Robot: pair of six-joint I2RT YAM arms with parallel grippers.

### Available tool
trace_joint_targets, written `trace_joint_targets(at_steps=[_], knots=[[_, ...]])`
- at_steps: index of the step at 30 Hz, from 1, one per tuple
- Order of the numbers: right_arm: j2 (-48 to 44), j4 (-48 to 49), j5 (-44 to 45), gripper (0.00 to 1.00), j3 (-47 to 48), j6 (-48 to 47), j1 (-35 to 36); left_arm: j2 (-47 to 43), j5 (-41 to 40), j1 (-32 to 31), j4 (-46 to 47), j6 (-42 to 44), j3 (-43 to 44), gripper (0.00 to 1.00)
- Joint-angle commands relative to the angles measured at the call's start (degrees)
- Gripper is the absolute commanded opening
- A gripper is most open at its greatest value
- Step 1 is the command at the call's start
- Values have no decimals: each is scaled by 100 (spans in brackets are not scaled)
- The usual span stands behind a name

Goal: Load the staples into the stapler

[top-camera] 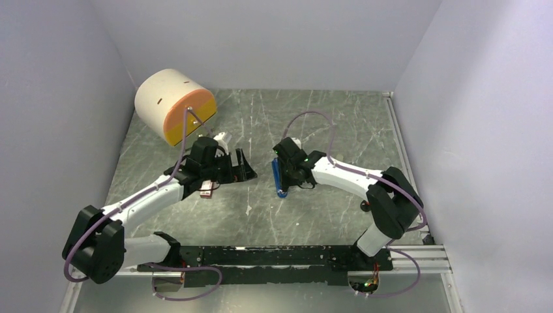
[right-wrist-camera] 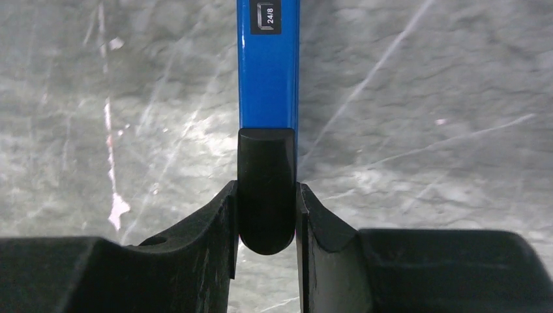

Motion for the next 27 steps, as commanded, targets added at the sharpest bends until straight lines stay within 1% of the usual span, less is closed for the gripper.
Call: trace_joint_targets(at_steps=[1,4,6,7,8,10,12,17,22,24,27], knots=[[-6,142,80,22,-1,404,345,-6,-296,-243,473,-388,-185,96],[52,44,327,23,61,413,487,28,-459,-395,511,-456,-264,94],[89,-76,503,26,150,388,563,56,-569,-475,507,-470,-286,94],[119,-165,580,29,208,356,592,70,-618,-514,530,-473,-299,94],[144,-231,617,36,263,301,601,81,-638,-548,549,-486,-307,95],[200,-341,701,44,353,146,604,112,-667,-578,581,-512,-306,96],[211,-442,762,49,444,42,608,138,-671,-599,547,-521,-257,97],[111,-352,639,56,321,57,608,207,-764,-601,396,-411,-125,97],[71,-336,450,58,185,86,617,362,-656,-618,538,-467,-161,96],[4,-289,321,57,154,66,634,420,-584,-655,648,-531,-247,97],[-93,-196,172,49,84,78,653,533,-516,-725,919,-615,-362,96]])
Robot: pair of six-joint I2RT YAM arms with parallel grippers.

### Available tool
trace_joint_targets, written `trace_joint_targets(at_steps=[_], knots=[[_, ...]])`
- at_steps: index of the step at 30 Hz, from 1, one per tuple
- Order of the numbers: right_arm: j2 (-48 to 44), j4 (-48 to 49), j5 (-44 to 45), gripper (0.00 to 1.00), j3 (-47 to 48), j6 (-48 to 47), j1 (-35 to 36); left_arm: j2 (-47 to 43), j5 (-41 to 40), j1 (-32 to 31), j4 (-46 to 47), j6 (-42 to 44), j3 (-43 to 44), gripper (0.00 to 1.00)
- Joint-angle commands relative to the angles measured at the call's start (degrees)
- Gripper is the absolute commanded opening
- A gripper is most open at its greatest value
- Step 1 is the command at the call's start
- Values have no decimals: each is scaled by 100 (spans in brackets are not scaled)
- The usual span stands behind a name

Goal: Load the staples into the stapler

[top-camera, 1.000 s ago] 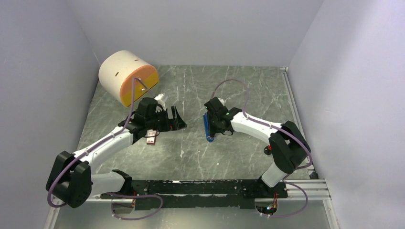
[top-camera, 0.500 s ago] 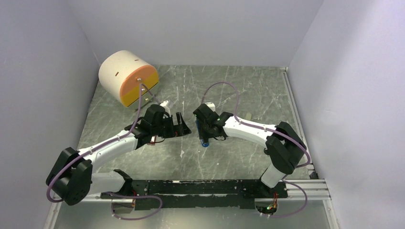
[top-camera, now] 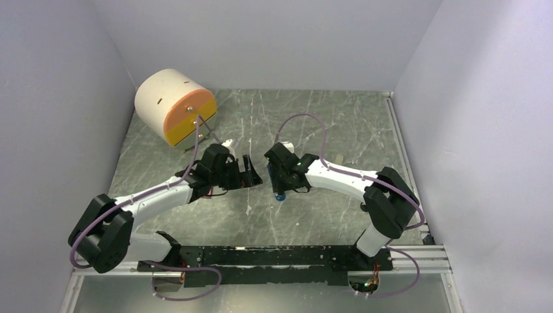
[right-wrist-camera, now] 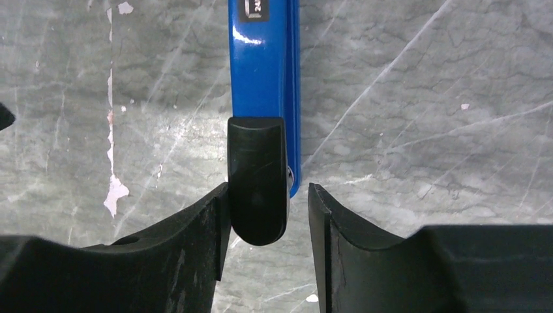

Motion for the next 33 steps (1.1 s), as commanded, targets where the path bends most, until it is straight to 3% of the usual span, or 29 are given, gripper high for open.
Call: trace_joint_targets(at_steps=[1,6,12,20,26,33], knots=[[-254,135,-248,46,-153,12,55,180,88,-141,562,-136,-108,96],[-264,259,-287,39,-233,19,61,438,167,-260,822,-172,-105,80],[-33,346,-309,44,-113,-89,58,768,189,-449,1089,-255,-109,68],[-229,548,-439,17,-110,176,70,1027,124,-580,1483,-429,-250,61],[-580,1071,-859,13,-339,939,61,1346,147,-584,1873,-560,-342,53],[-863,1510,-1018,12,-705,1476,19,1685,27,-582,2364,-733,-595,35]])
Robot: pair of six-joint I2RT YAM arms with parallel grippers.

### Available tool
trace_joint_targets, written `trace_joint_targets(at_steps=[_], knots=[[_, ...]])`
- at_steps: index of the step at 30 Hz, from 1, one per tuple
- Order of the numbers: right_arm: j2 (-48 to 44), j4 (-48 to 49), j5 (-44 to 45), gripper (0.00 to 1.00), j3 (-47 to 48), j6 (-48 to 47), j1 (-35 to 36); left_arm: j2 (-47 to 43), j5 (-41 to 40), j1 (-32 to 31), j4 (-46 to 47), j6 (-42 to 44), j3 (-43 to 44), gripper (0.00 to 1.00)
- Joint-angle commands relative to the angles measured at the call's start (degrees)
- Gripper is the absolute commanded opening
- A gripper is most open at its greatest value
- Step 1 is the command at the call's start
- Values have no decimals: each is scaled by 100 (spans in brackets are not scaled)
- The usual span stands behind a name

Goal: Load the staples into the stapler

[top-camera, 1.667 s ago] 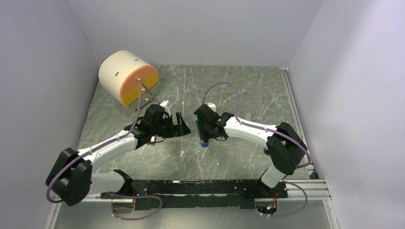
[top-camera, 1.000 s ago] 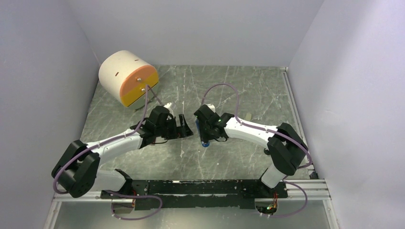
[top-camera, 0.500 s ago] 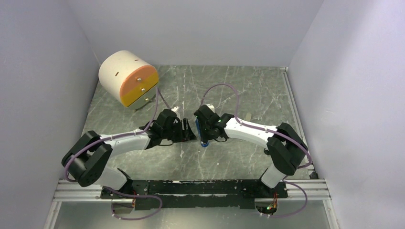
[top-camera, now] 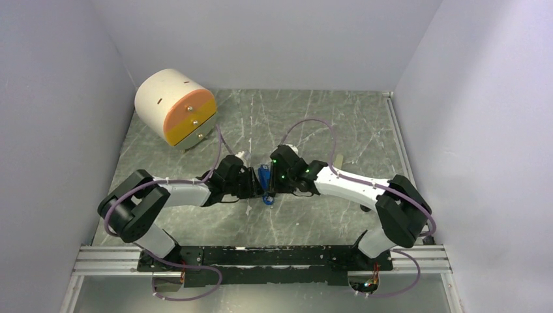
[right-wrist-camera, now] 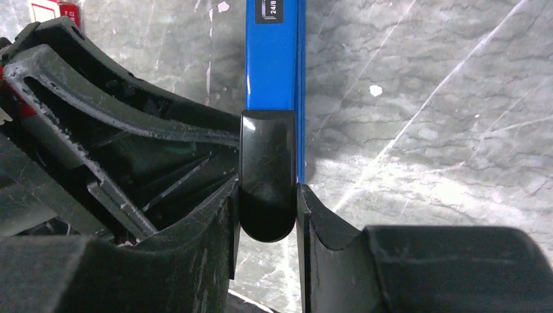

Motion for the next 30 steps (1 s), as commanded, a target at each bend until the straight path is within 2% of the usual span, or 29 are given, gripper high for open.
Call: trace_joint_targets(at_steps=[1,5,10,11,20,30], knots=[[-260,577,-202,12,-105,474,-28,173,-11,-39,633,-88,-224,31],[-245,707,-408,12,-203,517,-99,349,390,-48,1088,-156,-291,25],[-183,745,-432,11,-177,452,-197,511,458,-58,1208,-207,-383,7],[-192,668,-350,11,-128,393,-227,545,401,-52,1068,-180,-357,5],[-190,-99,742,12,822,-521,-619,730,-167,-79,189,237,-244,5],[552,442,935,16,1853,-1348,-1103,939,-198,-130,55,364,-276,5]])
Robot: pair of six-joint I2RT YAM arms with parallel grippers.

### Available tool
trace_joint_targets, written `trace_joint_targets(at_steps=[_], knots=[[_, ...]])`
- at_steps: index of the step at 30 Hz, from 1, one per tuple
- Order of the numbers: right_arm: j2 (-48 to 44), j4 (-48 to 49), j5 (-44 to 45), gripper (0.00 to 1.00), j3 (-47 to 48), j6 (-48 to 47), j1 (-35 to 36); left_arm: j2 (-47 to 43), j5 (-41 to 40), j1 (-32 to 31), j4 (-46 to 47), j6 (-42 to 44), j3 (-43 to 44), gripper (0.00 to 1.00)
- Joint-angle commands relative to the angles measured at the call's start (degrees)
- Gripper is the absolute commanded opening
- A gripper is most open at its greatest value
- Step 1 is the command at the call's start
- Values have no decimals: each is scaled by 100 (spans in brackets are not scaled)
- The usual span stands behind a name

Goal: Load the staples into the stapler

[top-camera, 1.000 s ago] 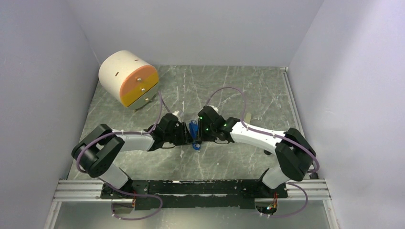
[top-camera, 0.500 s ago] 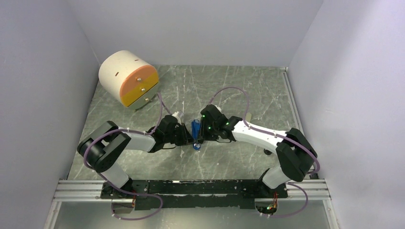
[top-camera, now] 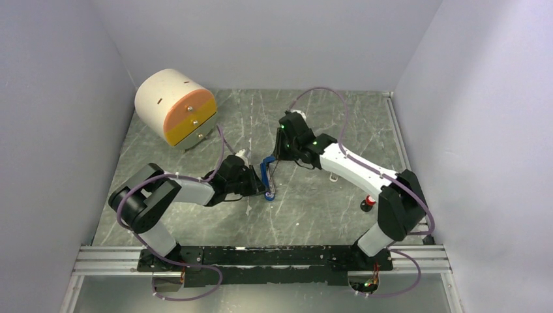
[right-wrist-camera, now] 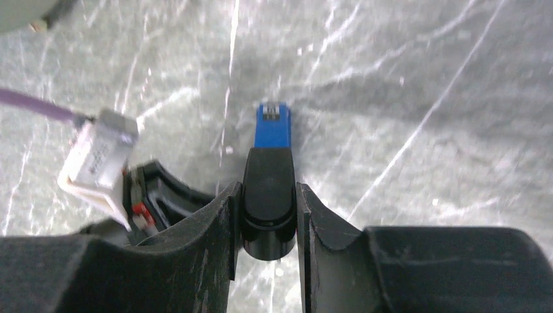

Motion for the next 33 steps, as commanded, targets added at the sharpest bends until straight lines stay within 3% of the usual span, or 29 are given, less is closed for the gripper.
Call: trace_joint_targets(at_steps=[1,15,25,33], knots=[[502,985,463,17,573,-546,-205,385,-108,-162,-947,503,-215,5],[1722,2226,-280,24,1257,-1416,-311,365,-316,-185,-1027,513,-259,6],[2139,1782,-715,29,1557,-1593,-346,249,-766,-183,-1235,373,-353,12],[2455,1536,-957,33,1882,-1431,-355,212,-683,-183,-1227,336,-373,12]])
